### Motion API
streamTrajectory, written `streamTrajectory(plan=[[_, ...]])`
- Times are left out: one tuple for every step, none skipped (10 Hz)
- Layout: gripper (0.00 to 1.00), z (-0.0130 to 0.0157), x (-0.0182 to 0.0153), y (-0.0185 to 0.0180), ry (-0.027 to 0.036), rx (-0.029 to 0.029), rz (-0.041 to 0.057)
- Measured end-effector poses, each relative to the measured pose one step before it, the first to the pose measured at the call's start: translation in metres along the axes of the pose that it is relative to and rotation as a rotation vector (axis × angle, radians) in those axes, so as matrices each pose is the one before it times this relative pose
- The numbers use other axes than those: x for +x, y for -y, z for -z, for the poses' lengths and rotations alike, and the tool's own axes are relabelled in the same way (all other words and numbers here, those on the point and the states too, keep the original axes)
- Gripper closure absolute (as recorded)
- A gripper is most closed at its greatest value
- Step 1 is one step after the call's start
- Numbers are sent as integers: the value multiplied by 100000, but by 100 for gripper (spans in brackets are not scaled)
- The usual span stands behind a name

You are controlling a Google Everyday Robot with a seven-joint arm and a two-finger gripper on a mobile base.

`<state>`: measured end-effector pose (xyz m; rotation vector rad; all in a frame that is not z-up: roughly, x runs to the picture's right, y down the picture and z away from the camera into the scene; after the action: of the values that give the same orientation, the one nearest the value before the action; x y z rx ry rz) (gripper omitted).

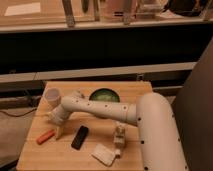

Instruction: Drag the pepper across the table

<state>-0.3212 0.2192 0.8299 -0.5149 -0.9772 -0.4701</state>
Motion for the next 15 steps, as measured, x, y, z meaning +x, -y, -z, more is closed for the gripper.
streamTrajectory(plan=[[38,6,-58,-128,-43,-244,278],[48,47,21,-104,-127,-401,91],[58,58,-22,-51,-25,-99,107],[70,49,-16,-10,-9,-17,78],[80,15,13,-21,-14,-11,20],[89,10,167,184,-541,370,429],[98,-91,-276,-9,928,54,-167],[100,-56,-228,-148,3500,1381,-1487],[100,143,-113,56,3165,1128,-563],[100,213,44,-8,1265,1019,-397],[100,-115,-220,9,37,189,103],[100,52,-31,38,-155,284,-123],[100,269,90,3,-758,590,-82],[100,224,-1,51,-1071,258,426],[100,177,-101,29,-1905,-173,1131]])
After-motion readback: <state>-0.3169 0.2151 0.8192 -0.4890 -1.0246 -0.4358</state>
